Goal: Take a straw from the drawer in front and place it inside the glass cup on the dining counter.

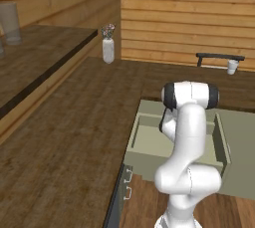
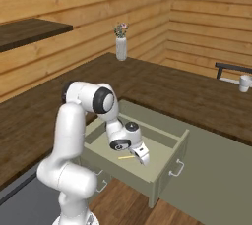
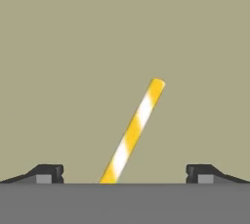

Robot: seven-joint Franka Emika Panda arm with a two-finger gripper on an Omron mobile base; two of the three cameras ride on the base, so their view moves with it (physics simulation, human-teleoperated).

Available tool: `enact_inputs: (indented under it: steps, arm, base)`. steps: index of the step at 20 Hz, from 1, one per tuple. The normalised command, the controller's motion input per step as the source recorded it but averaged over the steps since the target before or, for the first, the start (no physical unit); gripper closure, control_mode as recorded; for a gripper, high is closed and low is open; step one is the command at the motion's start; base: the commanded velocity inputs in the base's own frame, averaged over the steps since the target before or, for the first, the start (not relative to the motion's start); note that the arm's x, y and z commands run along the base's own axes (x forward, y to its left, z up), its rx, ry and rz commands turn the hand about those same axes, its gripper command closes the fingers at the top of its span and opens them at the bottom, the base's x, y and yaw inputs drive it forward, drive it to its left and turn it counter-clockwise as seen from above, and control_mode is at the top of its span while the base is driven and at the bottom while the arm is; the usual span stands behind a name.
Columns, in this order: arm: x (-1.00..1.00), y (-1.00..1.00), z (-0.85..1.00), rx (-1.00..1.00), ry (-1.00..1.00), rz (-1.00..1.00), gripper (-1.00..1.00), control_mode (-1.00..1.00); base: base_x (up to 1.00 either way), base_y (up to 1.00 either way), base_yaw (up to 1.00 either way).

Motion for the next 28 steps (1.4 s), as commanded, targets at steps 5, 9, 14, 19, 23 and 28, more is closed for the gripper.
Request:
enact_inputs:
  steps: [5,9,14,19,23,28]
  arm:
    - [0.38,-0.04,0.00,0.02,0.08,-0.02,-1.00,-1.00]
    - [0.37,-0.13,0.00,0.02,0.12,-0.01,-1.00,-1.00]
    - [0.40,-0.19,0.00,0.04,0.13,0.00,-1.00,-1.00]
    - [0.38,-0.04,-0.01,0.04,0.17,0.00,1.00,-1.00]
    - [0.24,-0.01,-0.01,0.03,0.11,0.00,1.00,-1.00]
    - [0.14,0.00,0.00,0.02,0.07,0.00,1.00,-1.00]
  base:
    - [0.00,0.00,0.00]
    - [0.00,0.00,0.00]
    - [0.00,0.00,0.00]
    - [0.00,0.00,0.00]
    - [0.00,0.00,0.00]
    - [0.00,0.00,0.00]
